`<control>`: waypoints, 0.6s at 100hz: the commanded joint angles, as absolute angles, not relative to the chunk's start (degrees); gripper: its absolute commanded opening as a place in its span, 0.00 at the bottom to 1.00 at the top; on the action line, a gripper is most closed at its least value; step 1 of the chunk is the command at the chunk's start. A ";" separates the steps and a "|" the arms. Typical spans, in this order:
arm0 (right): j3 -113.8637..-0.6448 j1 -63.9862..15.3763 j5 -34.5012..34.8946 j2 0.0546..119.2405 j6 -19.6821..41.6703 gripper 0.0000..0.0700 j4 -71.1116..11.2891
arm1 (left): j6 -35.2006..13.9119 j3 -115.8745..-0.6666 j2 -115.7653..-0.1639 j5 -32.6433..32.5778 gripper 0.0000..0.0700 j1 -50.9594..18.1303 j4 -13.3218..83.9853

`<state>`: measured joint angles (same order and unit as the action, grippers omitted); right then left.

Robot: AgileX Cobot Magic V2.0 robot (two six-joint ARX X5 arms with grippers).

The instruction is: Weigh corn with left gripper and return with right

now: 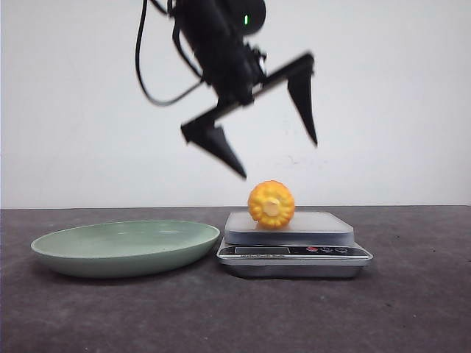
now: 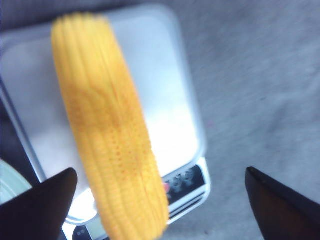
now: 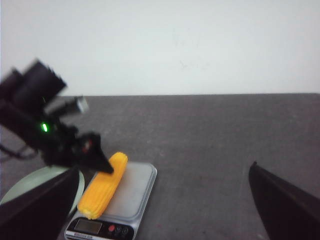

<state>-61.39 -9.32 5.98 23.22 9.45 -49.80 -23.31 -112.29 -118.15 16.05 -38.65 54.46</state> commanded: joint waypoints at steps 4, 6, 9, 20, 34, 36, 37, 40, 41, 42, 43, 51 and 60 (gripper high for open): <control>-62.46 -9.34 5.98 23.49 10.04 0.99 -50.15 | -20.67 -119.96 -119.48 13.41 1.00 -39.70 58.76; -62.46 -9.34 5.98 23.49 10.02 0.99 -50.24 | -20.36 -121.43 -119.48 12.84 1.00 -39.77 59.79; -62.46 -9.34 5.98 23.49 10.02 0.99 -50.35 | -19.92 -123.70 -119.48 12.03 1.00 -39.83 61.25; -62.46 -9.34 5.98 23.49 9.85 0.99 -50.24 | -18.55 -131.92 -119.09 11.07 1.00 -40.12 66.63; -62.46 -9.34 5.98 23.49 9.87 0.99 -50.22 | -17.19 -139.63 -116.33 9.17 1.00 -40.88 71.29; -62.46 -9.34 5.98 23.49 9.87 0.99 -50.22 | -17.08 -140.53 -115.74 8.69 1.00 -41.06 71.85; -62.46 -9.34 5.98 23.49 9.87 0.99 -50.22 | -17.02 -140.94 -115.44 8.51 1.00 -41.15 72.23; -62.46 -9.34 5.98 23.49 9.85 0.99 -50.24 | -16.69 -142.32 -114.28 7.90 1.00 -41.41 73.23; -62.46 -9.34 5.98 23.49 9.85 0.99 -50.22 | -16.62 -142.50 -114.10 7.81 1.00 -41.45 73.38; -62.46 -9.34 5.98 23.49 9.85 0.99 -50.22 | -16.49 -142.85 -113.69 7.62 1.00 -41.54 73.69; -62.46 -9.34 5.98 23.49 9.85 0.99 -50.22 | -16.36 -143.22 -113.32 7.35 1.00 -41.65 73.97; -62.46 -9.34 5.98 23.49 9.82 0.99 -50.24 | -15.25 -145.38 -109.91 5.10 1.00 -42.50 76.29; -62.46 -9.34 5.98 23.49 9.82 0.99 -50.22 | -14.15 -146.10 -105.30 3.81 1.00 -43.59 79.00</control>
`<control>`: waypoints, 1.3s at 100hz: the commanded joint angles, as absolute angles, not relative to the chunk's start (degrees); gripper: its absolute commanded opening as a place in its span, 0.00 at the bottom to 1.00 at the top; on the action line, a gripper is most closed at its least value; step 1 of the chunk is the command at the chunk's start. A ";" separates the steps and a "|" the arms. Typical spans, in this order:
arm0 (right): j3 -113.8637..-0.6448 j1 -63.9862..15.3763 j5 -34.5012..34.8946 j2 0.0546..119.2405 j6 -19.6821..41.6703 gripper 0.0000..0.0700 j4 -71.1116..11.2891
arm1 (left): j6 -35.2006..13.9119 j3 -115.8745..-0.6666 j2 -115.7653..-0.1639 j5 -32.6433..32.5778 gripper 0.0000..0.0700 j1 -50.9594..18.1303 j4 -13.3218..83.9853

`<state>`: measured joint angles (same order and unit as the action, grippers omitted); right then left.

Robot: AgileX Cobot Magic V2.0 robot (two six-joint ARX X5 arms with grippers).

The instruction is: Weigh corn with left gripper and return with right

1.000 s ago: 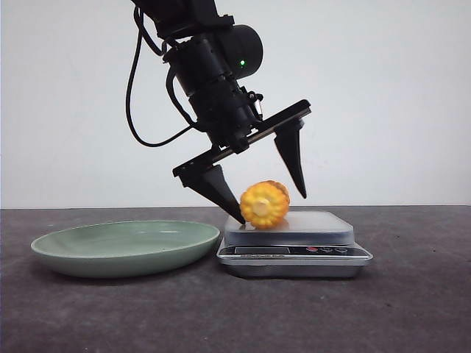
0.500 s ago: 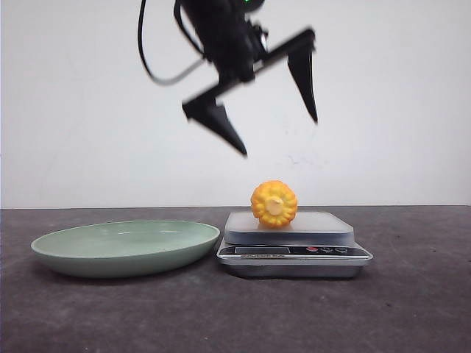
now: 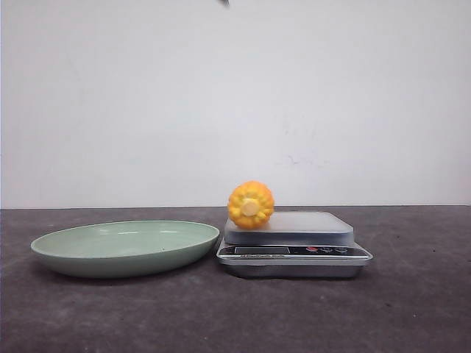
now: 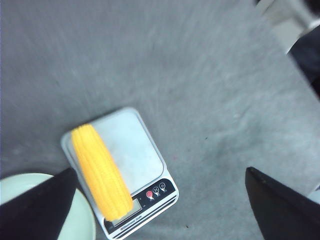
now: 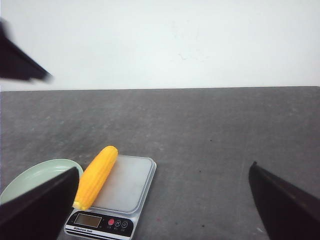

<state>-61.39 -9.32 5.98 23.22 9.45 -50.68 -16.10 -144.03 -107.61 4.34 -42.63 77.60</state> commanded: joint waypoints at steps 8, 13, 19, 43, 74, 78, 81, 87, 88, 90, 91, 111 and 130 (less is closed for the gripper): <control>-62.46 -9.34 5.98 23.49 9.82 0.99 -50.22 | -14.09 -146.10 -101.06 3.79 1.00 -44.47 82.15; -62.46 -9.34 5.98 23.49 9.82 0.99 -50.19 | -13.87 -146.10 -98.65 3.14 1.00 -45.04 83.57; -62.46 -9.34 5.98 23.51 9.85 0.99 -50.02 | -13.87 -146.08 -95.55 2.74 1.00 -46.00 83.96; -62.46 -9.34 6.28 23.90 10.13 0.99 -47.16 | -13.96 -146.08 -83.05 -2.55 1.00 -49.45 84.07; -62.46 -9.34 11.33 25.10 11.60 0.99 -45.41 | -12.58 -142.82 -66.39 -16.12 0.93 -49.52 84.29; -62.46 -9.34 12.78 25.32 11.57 0.99 -45.25 | -12.51 -141.88 -64.20 -18.74 0.85 -49.52 84.29; -62.46 -9.34 14.02 25.52 11.57 0.99 -45.04 | -12.56 -141.05 -62.57 -20.32 0.80 -49.52 84.29; -62.46 -9.34 16.69 26.22 11.57 0.99 -44.31 | -12.56 -138.85 -59.13 -22.20 0.75 -49.52 84.29; -62.46 -9.34 17.28 26.35 11.57 0.99 -44.07 | -12.56 -138.65 -58.89 -22.28 0.75 -49.52 84.29; -62.46 -9.34 18.59 26.59 11.57 0.99 -43.57 | -12.60 -137.84 -57.89 -22.61 0.73 -49.52 84.29; -62.46 -9.34 19.35 26.68 11.57 0.99 -43.33 | -12.64 -137.43 -57.41 -22.74 0.73 -49.52 84.29; -62.46 -9.34 31.88 31.14 14.96 0.99 -34.33 | -12.36 -126.67 -48.36 -22.72 0.73 -49.52 84.29; -62.46 -9.74 32.14 36.56 22.74 0.99 -22.61 | -11.77 -116.81 -42.39 -22.92 0.73 -49.52 84.29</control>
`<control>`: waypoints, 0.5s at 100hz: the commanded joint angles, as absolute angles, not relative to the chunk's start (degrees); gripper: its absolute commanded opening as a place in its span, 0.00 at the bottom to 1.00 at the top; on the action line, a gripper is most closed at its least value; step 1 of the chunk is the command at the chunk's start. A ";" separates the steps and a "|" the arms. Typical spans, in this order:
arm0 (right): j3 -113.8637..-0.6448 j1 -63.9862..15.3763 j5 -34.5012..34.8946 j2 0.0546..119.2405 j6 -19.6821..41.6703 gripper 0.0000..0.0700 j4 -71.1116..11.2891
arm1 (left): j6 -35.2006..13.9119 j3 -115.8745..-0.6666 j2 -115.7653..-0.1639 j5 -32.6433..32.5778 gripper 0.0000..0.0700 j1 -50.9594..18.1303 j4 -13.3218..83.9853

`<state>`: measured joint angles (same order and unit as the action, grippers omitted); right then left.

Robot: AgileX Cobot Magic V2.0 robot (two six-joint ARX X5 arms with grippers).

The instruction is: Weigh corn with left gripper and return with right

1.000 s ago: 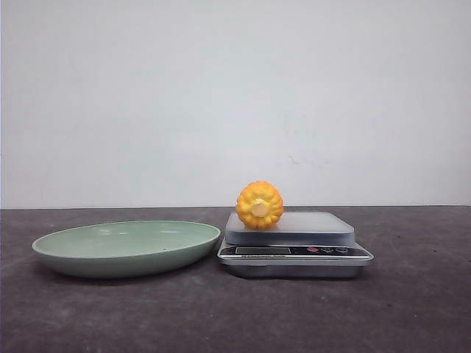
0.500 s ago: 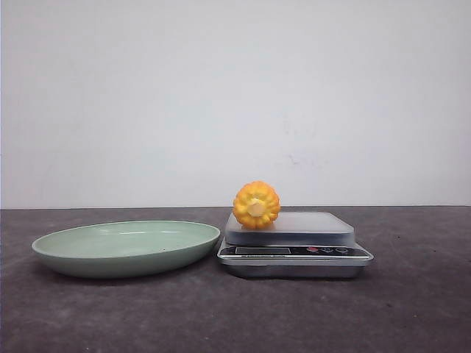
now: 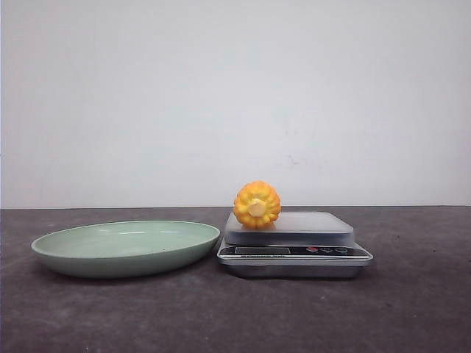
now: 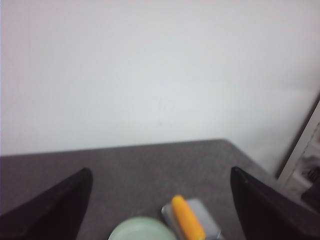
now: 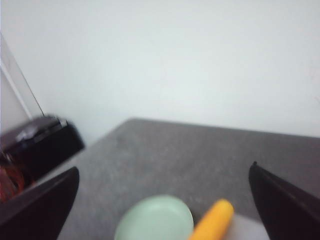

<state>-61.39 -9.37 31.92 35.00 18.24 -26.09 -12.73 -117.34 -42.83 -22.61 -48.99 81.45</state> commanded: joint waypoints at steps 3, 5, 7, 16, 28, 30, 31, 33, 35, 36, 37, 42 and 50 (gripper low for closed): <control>-62.46 -10.04 32.12 37.67 23.68 0.99 -20.64 | -11.77 -115.63 -41.85 -22.92 0.73 -49.52 84.29; -62.46 -10.24 32.14 38.37 24.12 0.99 -19.46 | -11.77 -115.02 -41.63 -22.92 0.73 -49.52 84.29; -62.46 -10.46 32.12 39.09 24.53 0.99 -18.50 | -11.77 -114.63 -41.45 -22.92 0.73 -49.52 84.29; -62.46 -11.94 31.99 42.41 26.22 0.99 -14.79 | -11.40 -112.81 -41.21 -22.92 0.73 -49.52 84.29; -62.46 -15.27 29.91 47.75 26.37 0.99 -13.37 | -10.94 -110.96 -41.21 -22.90 0.73 -49.52 84.27; -62.48 -15.81 29.39 48.47 26.37 0.99 -13.41 | -10.96 -110.63 -41.21 -22.90 0.73 -49.52 84.29; -62.48 -16.34 28.75 49.21 26.30 0.99 -13.52 | -10.96 -110.48 -41.21 -22.90 0.73 -49.52 84.29; -62.48 -16.88 28.12 49.98 26.20 0.98 -13.67 | -10.98 -110.26 -41.21 -22.90 0.73 -49.52 84.29; -62.48 -17.67 27.18 51.03 25.91 0.98 -13.82 | -11.00 -110.00 -41.21 -22.90 0.73 -49.52 84.29; -62.48 -18.02 26.79 51.51 25.78 0.97 -13.93 | -11.03 -109.89 -41.21 -22.87 0.73 -49.52 84.29; -62.48 -18.41 26.33 52.03 25.63 0.97 -14.09 | -11.00 -109.78 -41.21 -22.87 0.73 -49.52 84.29; -62.48 -20.32 23.66 54.68 24.64 0.97 -14.74 | -11.05 -109.38 -41.21 -22.72 0.73 -49.52 84.29; -62.48 -23.07 18.85 59.02 23.79 0.97 -15.92 | -11.05 -109.14 -41.21 -21.67 0.73 -49.52 84.29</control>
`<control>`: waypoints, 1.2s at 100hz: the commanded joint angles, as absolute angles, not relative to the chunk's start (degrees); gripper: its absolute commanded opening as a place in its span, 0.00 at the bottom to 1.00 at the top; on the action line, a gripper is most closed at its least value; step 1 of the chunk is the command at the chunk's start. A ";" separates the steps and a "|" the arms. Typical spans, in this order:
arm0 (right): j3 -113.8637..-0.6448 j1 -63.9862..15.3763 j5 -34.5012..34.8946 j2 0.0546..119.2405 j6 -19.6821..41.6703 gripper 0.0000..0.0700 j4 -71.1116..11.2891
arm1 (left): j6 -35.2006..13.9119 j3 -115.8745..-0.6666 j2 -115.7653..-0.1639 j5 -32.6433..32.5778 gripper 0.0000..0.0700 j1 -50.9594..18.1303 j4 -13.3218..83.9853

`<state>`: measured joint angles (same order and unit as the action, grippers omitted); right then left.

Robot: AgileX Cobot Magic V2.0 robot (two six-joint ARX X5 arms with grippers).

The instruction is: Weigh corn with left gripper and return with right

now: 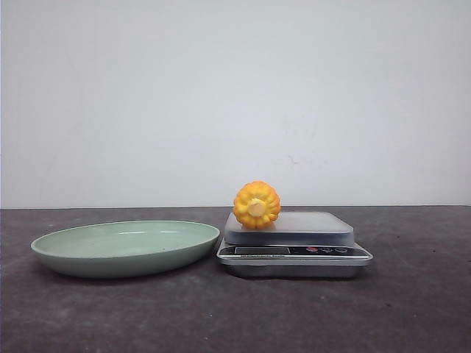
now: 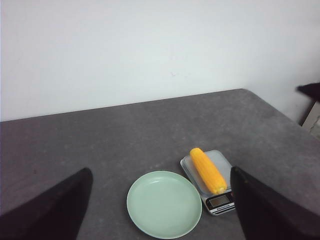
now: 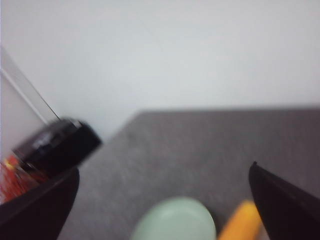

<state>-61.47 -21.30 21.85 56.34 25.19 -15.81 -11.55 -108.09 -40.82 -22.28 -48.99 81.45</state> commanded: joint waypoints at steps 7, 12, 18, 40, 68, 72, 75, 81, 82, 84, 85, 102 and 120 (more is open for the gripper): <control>-62.48 -25.54 15.27 63.55 23.33 0.97 -16.29 | -11.25 -109.03 -41.21 -20.45 0.73 -49.52 84.29; -62.48 -27.11 13.34 66.70 23.35 0.97 -16.19 | -11.44 -108.99 -41.21 -19.86 0.73 -49.52 84.29; -62.52 -28.73 11.73 70.43 23.35 0.97 -15.64 | -11.64 -108.99 -41.21 -19.27 0.73 -49.52 84.29; -65.12 -33.82 7.29 85.03 24.32 0.96 -15.57 | -11.81 -108.99 -41.21 -18.92 0.73 -49.52 84.29; -68.38 -35.07 2.96 96.03 25.76 0.83 -18.46 | -11.79 -108.99 -41.21 -18.90 0.73 -49.52 84.29; -68.38 -35.07 2.35 96.90 26.30 0.83 -18.98 | -11.79 -108.99 -41.21 -18.90 0.73 -49.52 84.29; -68.38 -35.07 2.02 97.49 26.63 0.83 -19.49 | -11.79 -108.99 -41.21 -18.90 0.73 -49.52 84.29; -68.38 -35.07 1.87 98.63 26.68 0.83 -20.21 | -11.79 -108.99 -41.21 -18.92 0.73 -49.52 84.29; -68.38 -35.07 1.87 98.76 26.68 0.83 -20.29 | -11.77 -108.99 -41.21 -18.92 0.73 -49.52 84.29; -68.38 -35.05 1.87 98.98 26.68 0.83 -20.73 | -11.77 -108.99 -41.21 -18.92 0.73 -49.52 84.29; -68.38 -35.05 1.85 99.04 26.68 0.83 -20.97 | -11.79 -108.99 -41.21 -18.92 0.73 -49.52 84.29; -68.38 -35.07 1.52 100.09 26.65 0.70 -22.63 | -11.35 -108.99 -41.21 -19.03 0.73 -49.52 84.29; -68.38 -35.05 2.02 100.12 26.61 0.24 -23.70 | -11.18 -108.99 -41.21 -19.03 0.73 -49.52 84.29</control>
<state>-67.18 -34.72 1.98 98.76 26.06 -23.27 -11.55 -108.03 -40.80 -19.14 -48.99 81.45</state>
